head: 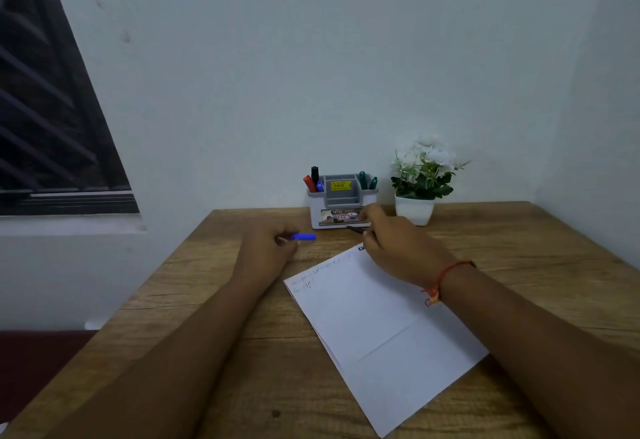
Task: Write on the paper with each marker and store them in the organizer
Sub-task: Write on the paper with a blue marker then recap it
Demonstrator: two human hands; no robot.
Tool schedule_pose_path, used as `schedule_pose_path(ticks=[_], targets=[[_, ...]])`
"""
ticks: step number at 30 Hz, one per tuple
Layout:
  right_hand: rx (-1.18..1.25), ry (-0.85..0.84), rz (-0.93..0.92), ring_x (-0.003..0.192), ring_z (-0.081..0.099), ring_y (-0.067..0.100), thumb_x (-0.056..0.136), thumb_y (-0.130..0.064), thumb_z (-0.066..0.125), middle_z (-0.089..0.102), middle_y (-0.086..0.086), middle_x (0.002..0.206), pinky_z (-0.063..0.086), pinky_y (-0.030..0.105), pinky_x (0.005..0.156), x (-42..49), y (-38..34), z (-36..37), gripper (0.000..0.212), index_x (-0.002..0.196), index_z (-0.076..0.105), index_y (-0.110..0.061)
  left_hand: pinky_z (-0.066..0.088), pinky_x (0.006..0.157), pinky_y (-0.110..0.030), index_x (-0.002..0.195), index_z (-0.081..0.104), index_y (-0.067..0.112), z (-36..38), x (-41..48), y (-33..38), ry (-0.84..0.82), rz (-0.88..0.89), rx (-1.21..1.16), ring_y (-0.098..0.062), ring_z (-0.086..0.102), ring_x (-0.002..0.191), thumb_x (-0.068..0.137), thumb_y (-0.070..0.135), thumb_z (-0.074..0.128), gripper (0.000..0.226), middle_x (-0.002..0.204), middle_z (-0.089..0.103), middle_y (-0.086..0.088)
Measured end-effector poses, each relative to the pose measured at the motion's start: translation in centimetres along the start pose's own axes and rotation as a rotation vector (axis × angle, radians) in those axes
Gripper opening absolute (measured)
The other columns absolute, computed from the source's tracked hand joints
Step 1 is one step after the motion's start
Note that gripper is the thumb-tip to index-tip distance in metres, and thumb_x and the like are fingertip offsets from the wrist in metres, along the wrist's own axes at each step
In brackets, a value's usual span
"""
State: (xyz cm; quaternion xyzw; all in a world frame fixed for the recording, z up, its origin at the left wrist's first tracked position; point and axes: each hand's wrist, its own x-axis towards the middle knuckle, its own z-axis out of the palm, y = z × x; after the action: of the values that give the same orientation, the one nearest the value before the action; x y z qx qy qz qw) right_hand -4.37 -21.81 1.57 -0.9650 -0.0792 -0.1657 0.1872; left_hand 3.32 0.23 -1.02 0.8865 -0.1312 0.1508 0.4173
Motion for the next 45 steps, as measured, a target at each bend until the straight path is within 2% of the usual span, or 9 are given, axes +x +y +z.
schedule_pose_path(ticks=[6, 13, 20, 25, 30, 33, 37, 42, 45], targets=[[-0.011, 0.009, -0.03, 0.057, 0.045, 0.01, 0.102, -0.018, 0.045, 0.051, -0.005, 0.069, 0.027, 0.027, 0.048, 0.0, -0.7, 0.7, 0.02, 0.122, 0.046, -0.015, 0.043, 0.075, -0.025, 0.11, 0.073, 0.024, 0.8, 0.4, -0.4, -0.12, -0.039, 0.188, -0.009, 0.059, 0.094, 0.083, 0.026, 0.074, 0.027, 0.109, 0.071, 0.004], [0.022, -0.026, -0.055, 0.08, 0.063, 0.026, 0.101, -0.017, 0.05, 0.07, 0.01, 0.093, 0.053, 0.039, 0.07, -0.2, -0.8, 0.7, 0.016, 0.117, 0.045, -0.016, 0.041, 0.079, -0.023, 0.118, 0.068, 0.019, 0.4, 0.2, -0.2, -0.131, -0.027, 0.124, -0.009, 0.057, 0.094, 0.082, 0.023, 0.076, 0.038, 0.11, 0.069, 0.002], [0.029, -0.026, -0.101, 0.087, 0.064, 0.023, 0.099, -0.012, 0.049, 0.07, 0.006, 0.101, 0.055, 0.043, 0.077, -0.2, -0.9, 0.9, 0.015, 0.112, 0.05, -0.02, 0.042, 0.078, -0.023, 0.116, 0.068, 0.021, 0.1, 0.3, -0.6, -0.149, -0.032, 0.099, -0.009, 0.059, 0.092, 0.082, 0.024, 0.076, 0.036, 0.108, 0.069, 0.003], [0.064, -0.027, -0.158, 0.082, 0.063, 0.019, 0.096, -0.002, 0.043, 0.065, -0.003, 0.09, 0.053, 0.042, 0.074, -0.3, -1.3, 0.7, 0.025, 0.098, 0.06, -0.02, 0.042, 0.078, -0.021, 0.112, 0.069, 0.023, -1.1, 0.1, 0.2, -0.066, -0.058, 0.009, -0.005, 0.056, 0.091, 0.086, 0.028, 0.072, 0.027, 0.104, 0.067, 0.008], [0.713, -0.137, 0.163, 0.077, 0.072, 0.012, 0.102, -0.002, 0.038, 0.071, 0.002, 0.091, 0.056, 0.029, 0.068, -0.5, -2.9, 0.2, 0.033, 0.106, 0.069, -0.012, 0.052, 0.07, -0.023, 0.095, 0.074, 0.025, -3.4, -0.9, 0.6, -0.447, -0.066, -0.208, -0.008, 0.064, 0.078, 0.082, 0.026, 0.076, 0.013, 0.086, 0.071, 0.007], [1.024, -0.166, 0.292, 0.073, 0.071, 0.012, 0.1, 0.001, 0.047, 0.074, 0.011, 0.089, 0.058, 0.025, 0.067, -0.8, -3.9, 0.2, 0.024, 0.115, 0.065, -0.006, 0.045, 0.077, -0.018, 0.098, 0.075, 0.03, -3.7, -1.1, 0.8, -0.557, -0.033, -0.101, -0.002, 0.063, 0.088, 0.081, 0.028, 0.076, 0.017, 0.093, 0.072, 0.011], [1.078, -0.174, 0.321, 0.072, 0.072, 0.013, 0.103, -0.016, 0.055, 0.075, 0.007, 0.083, 0.057, 0.024, 0.064, -1.1, -4.9, 1.1, 0.009, 0.108, 0.06, -0.012, 0.052, 0.092, -0.026, 0.103, 0.075, 0.028, -3.9, -0.7, 0.2, -0.65, 0.015, -0.159, -0.009, 0.068, 0.098, 0.078, 0.018, 0.08, 0.027, 0.103, 0.074, 0.004], [0.895, -0.058, 0.318, 0.063, 0.066, 0.005, 0.101, -0.036, 0.056, 0.071, -0.004, 0.07, 0.05, 0.019, 0.053, -1.2, -4.9, 3.1, 0.028, 0.092, 0.072, -0.015, 0.054, 0.095, -0.033, 0.109, 0.073, 0.023, -3.5, -0.4, -0.2, -0.724, 0.038, -0.145, -0.016, 0.069, 0.1, 0.078, 0.014, 0.08, 0.033, 0.105, 0.074, 0.0], [0.782, -0.005, 0.319, 0.061, 0.066, 0.005, 0.096, -0.034, 0.064, 0.074, -0.001, 0.069, 0.052, 0.018, 0.056, -1.4, -4.6, 3.8, 0.029, 0.082, 0.077, -0.012, 0.054, 0.093, -0.026, 0.11, 0.073, 0.023, -3.4, -0.3, -0.2, -0.72, 0.054, -0.134, -0.011, 0.069, 0.098, 0.079, 0.012, 0.079, 0.034, 0.105, 0.074, 0.002]])
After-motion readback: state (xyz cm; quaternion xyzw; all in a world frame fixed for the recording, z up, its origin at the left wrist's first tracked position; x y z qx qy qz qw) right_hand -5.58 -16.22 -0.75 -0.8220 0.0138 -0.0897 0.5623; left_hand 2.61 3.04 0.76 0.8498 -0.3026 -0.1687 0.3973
